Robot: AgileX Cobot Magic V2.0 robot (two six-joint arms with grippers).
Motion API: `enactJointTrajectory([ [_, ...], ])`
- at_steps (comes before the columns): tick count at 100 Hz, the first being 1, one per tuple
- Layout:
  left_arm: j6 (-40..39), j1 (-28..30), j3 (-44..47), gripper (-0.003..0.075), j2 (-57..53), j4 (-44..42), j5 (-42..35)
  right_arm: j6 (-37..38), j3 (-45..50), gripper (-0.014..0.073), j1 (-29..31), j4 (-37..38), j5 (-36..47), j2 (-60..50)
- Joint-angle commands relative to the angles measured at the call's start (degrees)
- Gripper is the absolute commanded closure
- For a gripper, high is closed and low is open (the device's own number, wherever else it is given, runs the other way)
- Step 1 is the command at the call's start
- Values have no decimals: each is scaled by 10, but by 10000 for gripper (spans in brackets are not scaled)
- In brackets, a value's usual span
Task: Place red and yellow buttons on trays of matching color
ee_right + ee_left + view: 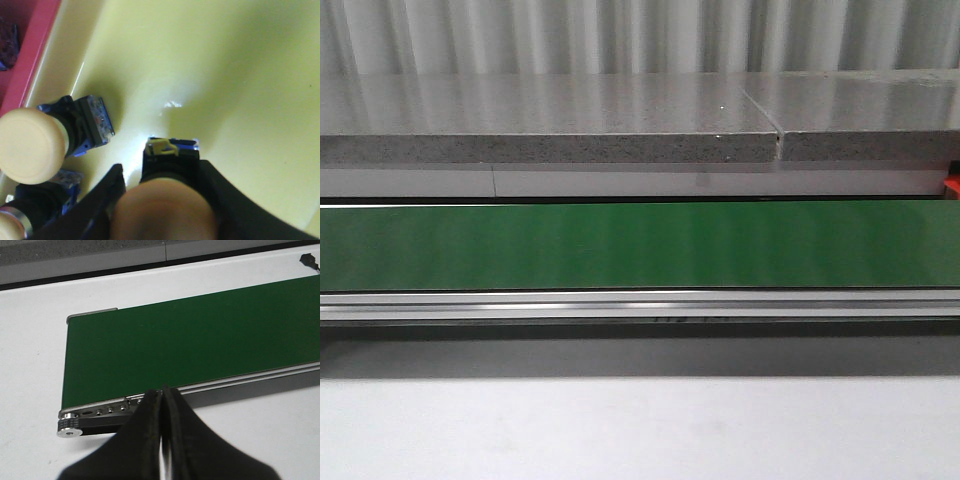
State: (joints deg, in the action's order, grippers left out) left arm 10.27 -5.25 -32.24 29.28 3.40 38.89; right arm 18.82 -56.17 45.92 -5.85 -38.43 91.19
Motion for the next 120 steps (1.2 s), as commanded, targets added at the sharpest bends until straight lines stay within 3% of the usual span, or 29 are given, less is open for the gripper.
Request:
enactJointTrajectory([
  [1, -3, -5, -15, 741, 1, 6, -39, -14, -13, 221, 0, -1, 18, -19],
  [21, -3, -5, -15, 741, 1, 6, -39, -35, -13, 63, 0, -1, 17, -19],
  [67, -3, -5, -15, 741, 1, 6, -39, -36, -13, 74, -6, -1, 29, -107],
  [81, -3, -5, -15, 741, 1, 6, -39, -36, -13, 212, -46, 3, 32, -166],
  [95, -3, -5, -15, 741, 1, 6, -39, -53, -13, 489, -106, 20, 46, -227],
  [107, -3, -5, -15, 741, 1, 6, -39, -58, -13, 670, -175, 23, 54, -264],
  [120, -3, -5, -15, 741, 1, 6, -39, -69, -13, 662, -263, 26, 50, -283],
])
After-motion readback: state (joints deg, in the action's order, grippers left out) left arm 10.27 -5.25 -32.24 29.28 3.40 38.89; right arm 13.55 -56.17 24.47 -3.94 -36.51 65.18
